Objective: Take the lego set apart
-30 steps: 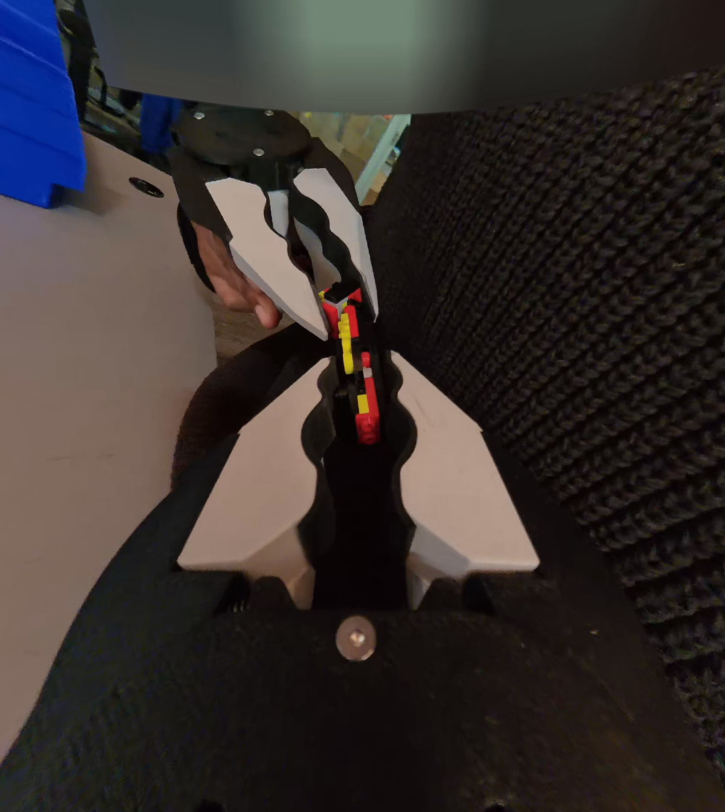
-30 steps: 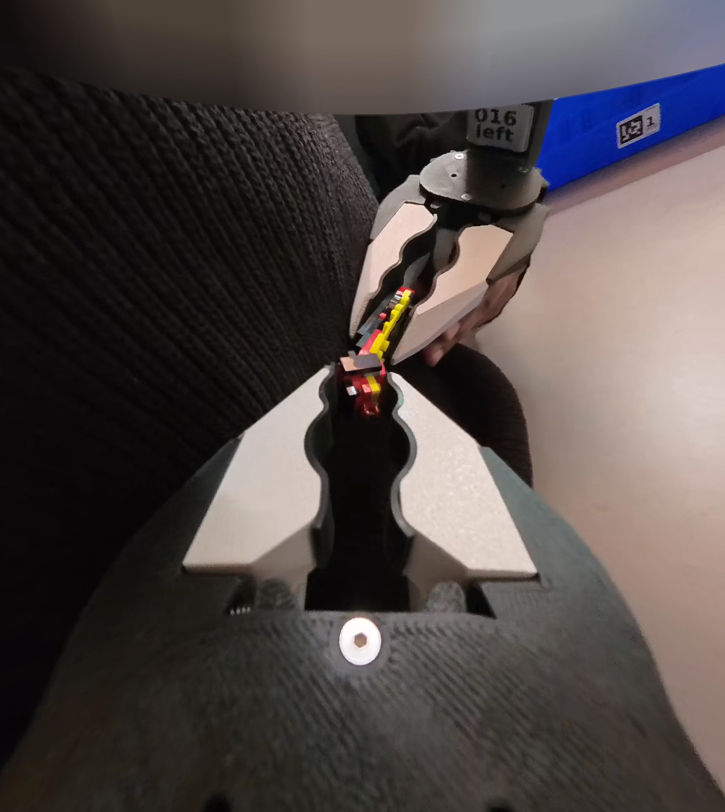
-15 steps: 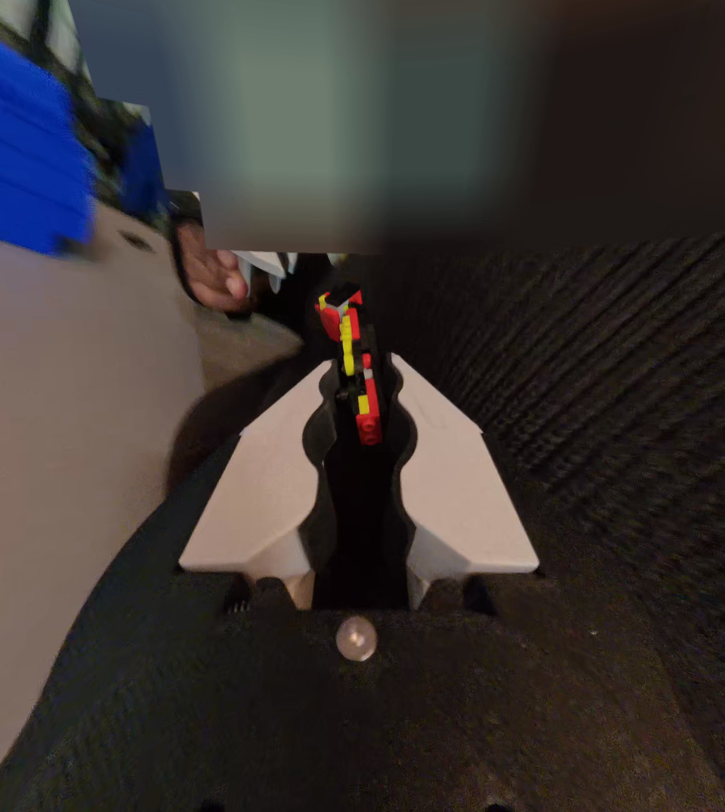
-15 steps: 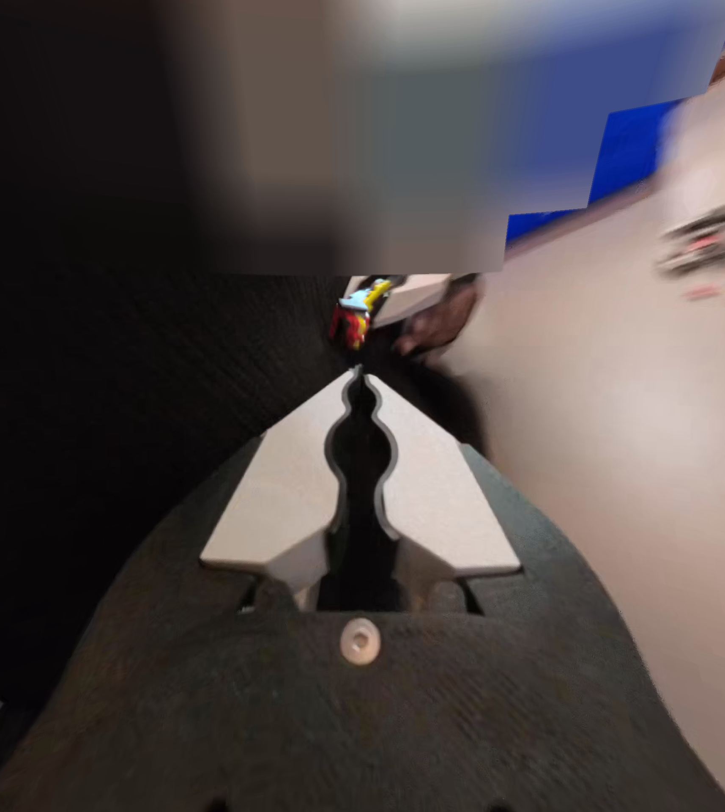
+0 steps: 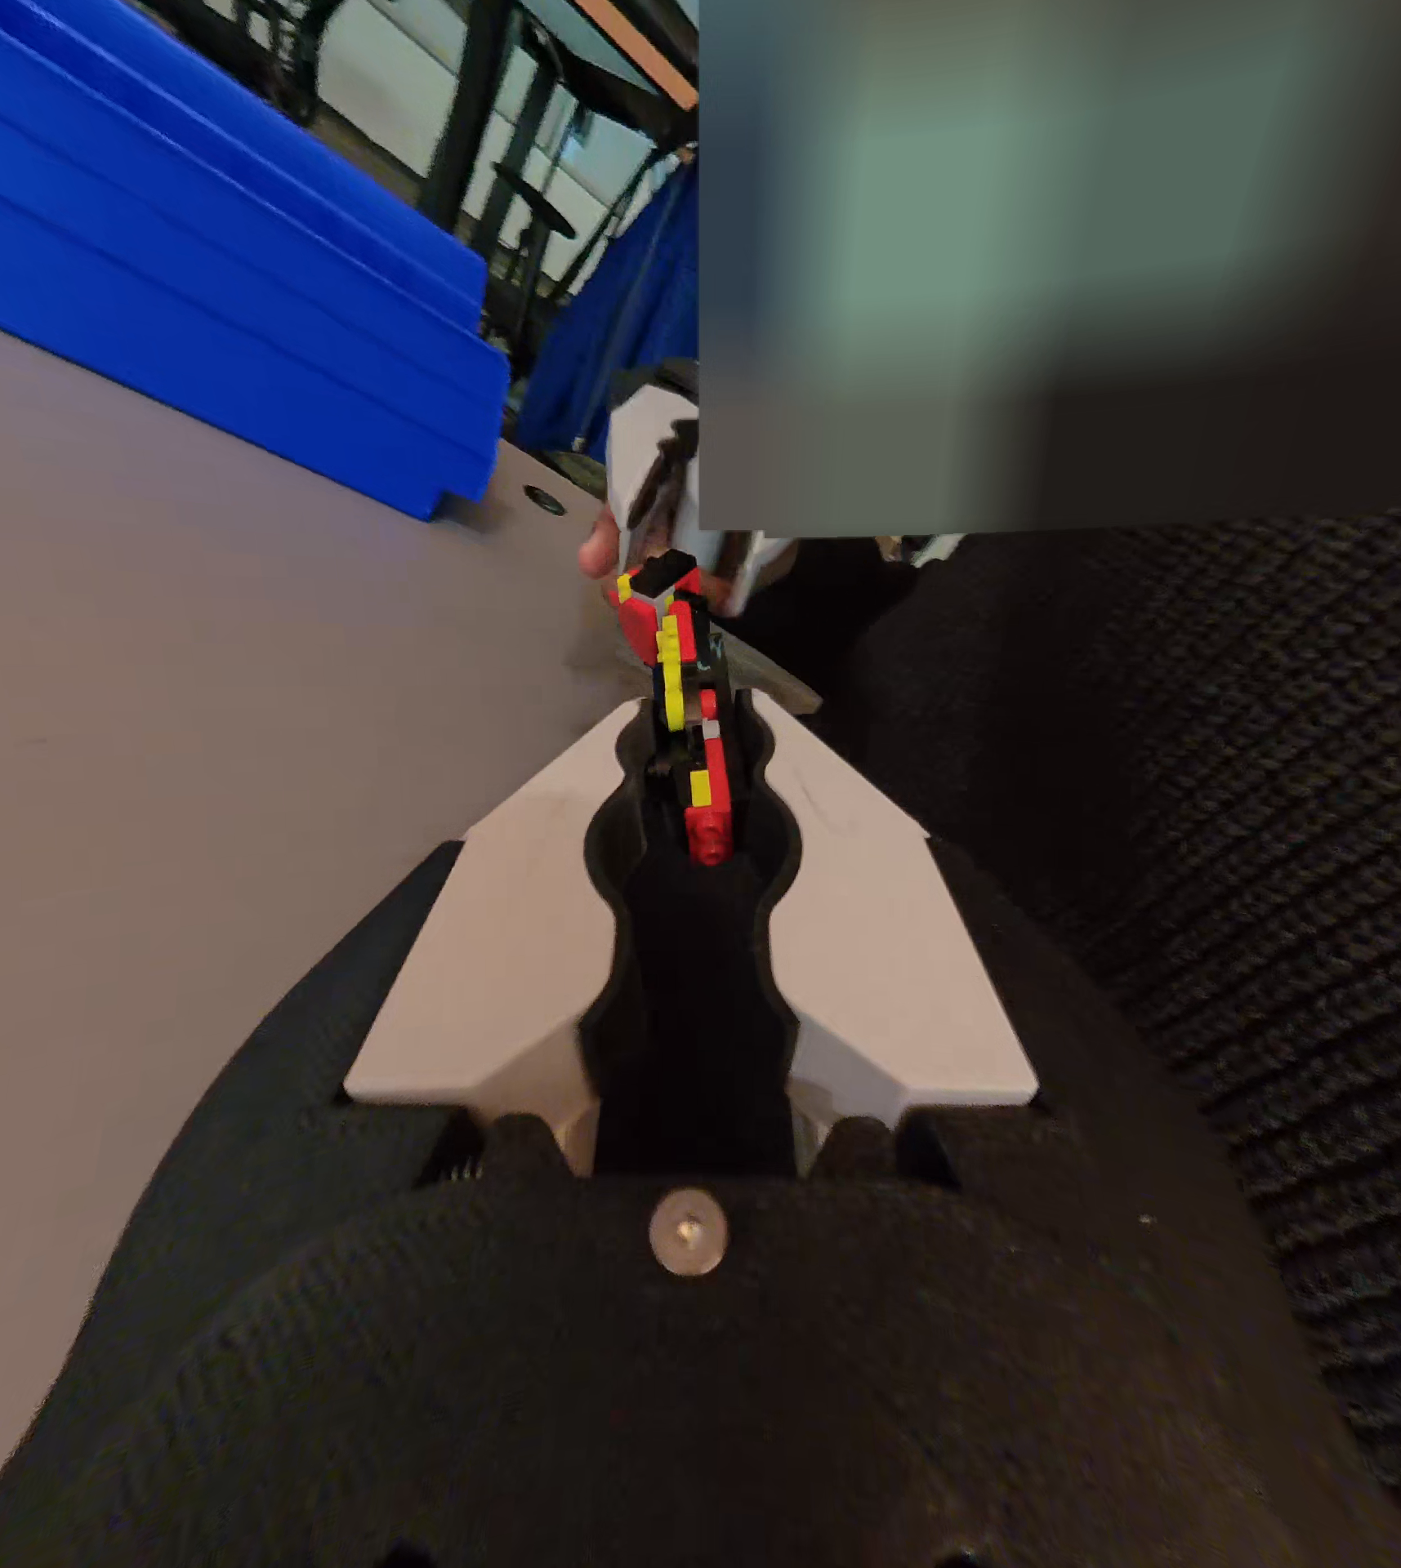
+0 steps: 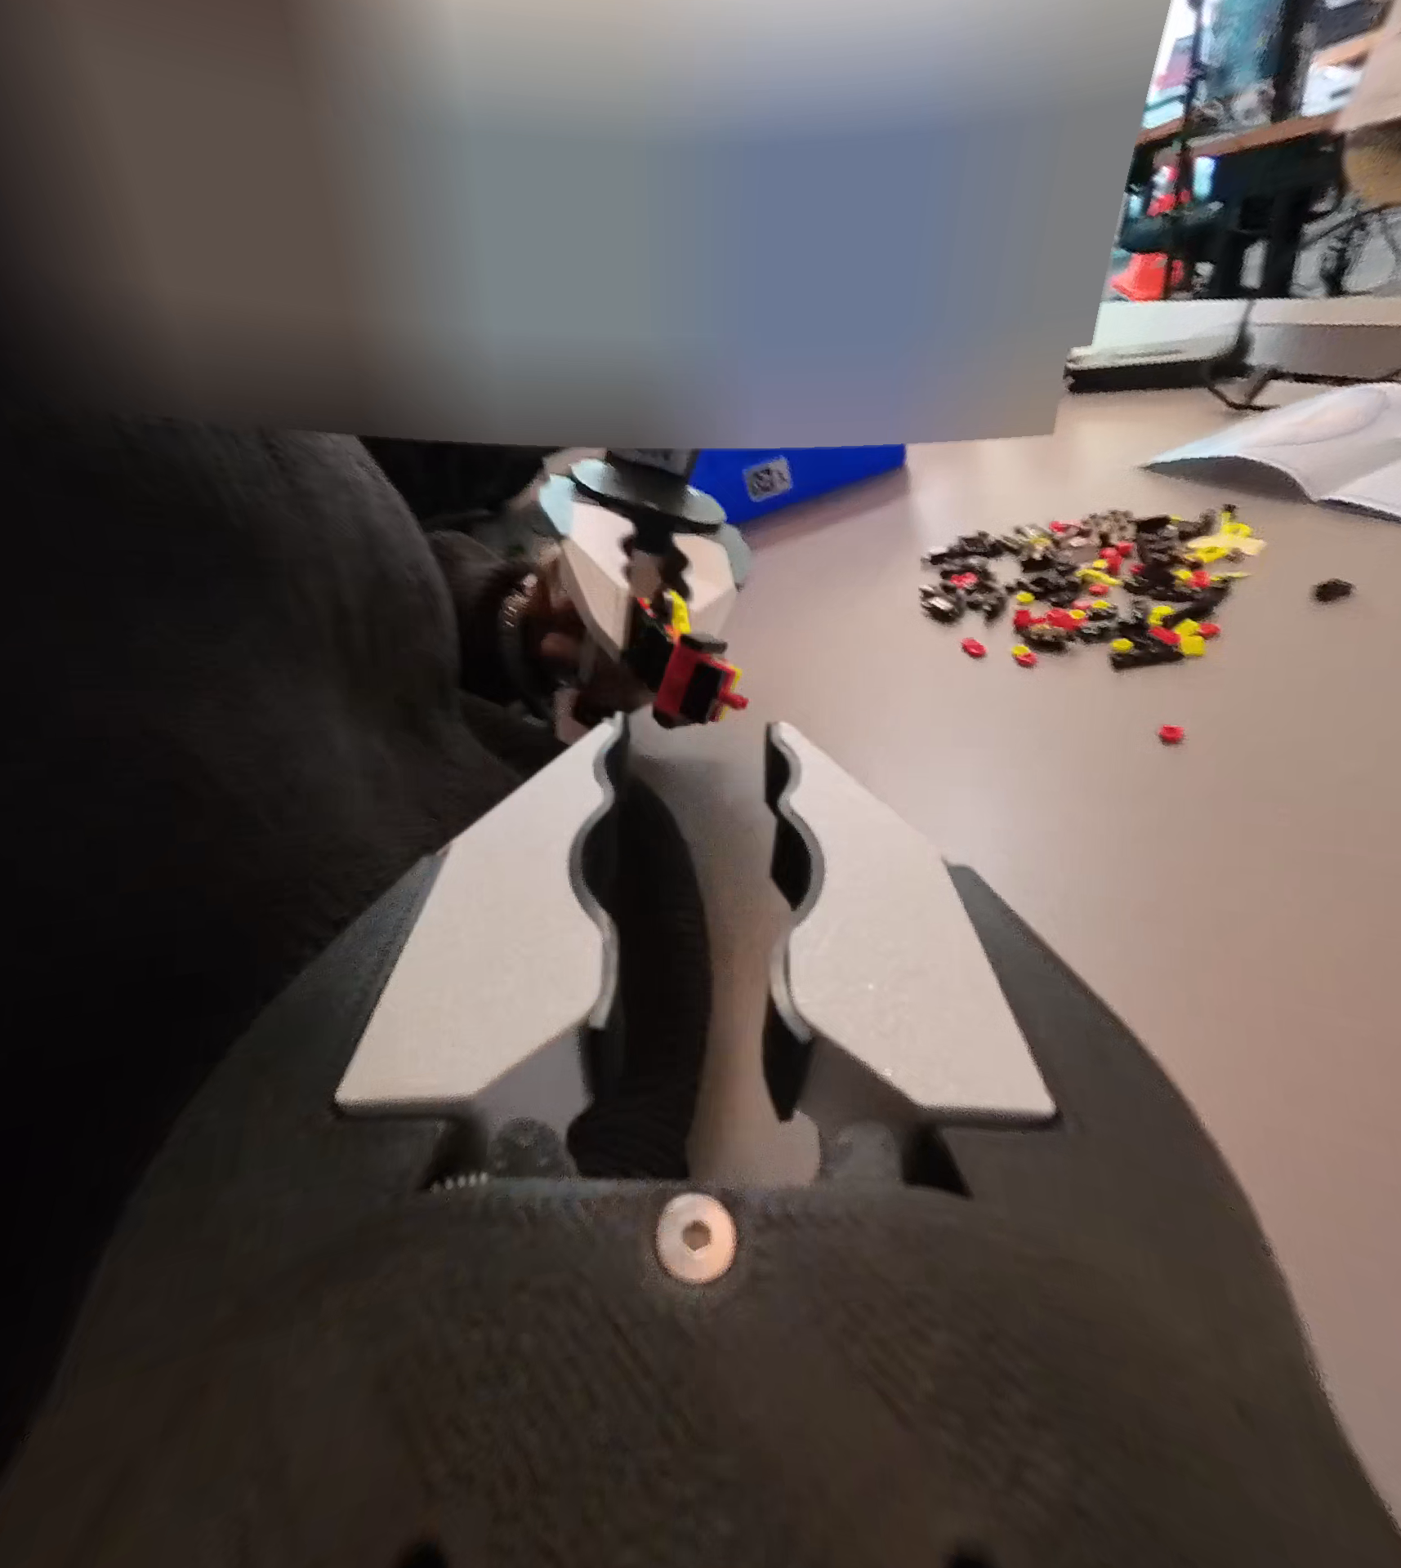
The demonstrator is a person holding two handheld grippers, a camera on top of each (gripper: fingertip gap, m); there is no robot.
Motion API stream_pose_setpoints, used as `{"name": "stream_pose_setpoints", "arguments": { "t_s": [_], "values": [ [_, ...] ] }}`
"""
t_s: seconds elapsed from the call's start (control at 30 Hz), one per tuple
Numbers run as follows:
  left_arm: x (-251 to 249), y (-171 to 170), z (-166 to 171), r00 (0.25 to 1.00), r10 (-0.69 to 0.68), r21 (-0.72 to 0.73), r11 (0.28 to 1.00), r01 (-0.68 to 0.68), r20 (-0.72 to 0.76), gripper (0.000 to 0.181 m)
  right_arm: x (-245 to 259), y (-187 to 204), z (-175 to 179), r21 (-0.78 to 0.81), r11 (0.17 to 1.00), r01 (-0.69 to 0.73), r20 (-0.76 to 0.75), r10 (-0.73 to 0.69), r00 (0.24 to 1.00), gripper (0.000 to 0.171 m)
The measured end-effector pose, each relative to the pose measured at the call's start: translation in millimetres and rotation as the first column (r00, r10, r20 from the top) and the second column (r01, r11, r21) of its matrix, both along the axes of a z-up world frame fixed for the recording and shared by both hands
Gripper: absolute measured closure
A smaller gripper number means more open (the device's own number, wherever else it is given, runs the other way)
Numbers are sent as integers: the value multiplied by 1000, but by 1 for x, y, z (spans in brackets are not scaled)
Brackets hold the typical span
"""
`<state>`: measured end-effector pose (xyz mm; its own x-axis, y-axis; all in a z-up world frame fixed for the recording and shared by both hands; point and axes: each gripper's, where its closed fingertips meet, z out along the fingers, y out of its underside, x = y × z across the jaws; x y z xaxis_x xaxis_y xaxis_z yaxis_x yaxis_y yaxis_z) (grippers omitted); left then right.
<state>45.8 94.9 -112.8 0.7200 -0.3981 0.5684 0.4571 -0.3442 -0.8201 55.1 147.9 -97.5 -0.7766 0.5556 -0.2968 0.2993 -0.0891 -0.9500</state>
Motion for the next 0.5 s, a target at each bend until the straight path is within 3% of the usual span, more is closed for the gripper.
{"name": "stream_pose_setpoints", "arguments": {
  "t_s": [0.1,0.3,0.5],
  "values": [
    [-14,5,-7,995,88,-30,996,-89,-43,160,-12,-3,-12,87,993,81,-1,-81,997,131],
    [-8,9,-12,994,76,-58,995,-81,-80,160,-23,-10,-23,172,974,149,-13,-149,989,133],
    [-3,7,-13,994,50,-57,997,-56,-96,161,-23,-9,-15,104,982,156,-2,-157,988,143]
  ]
}}
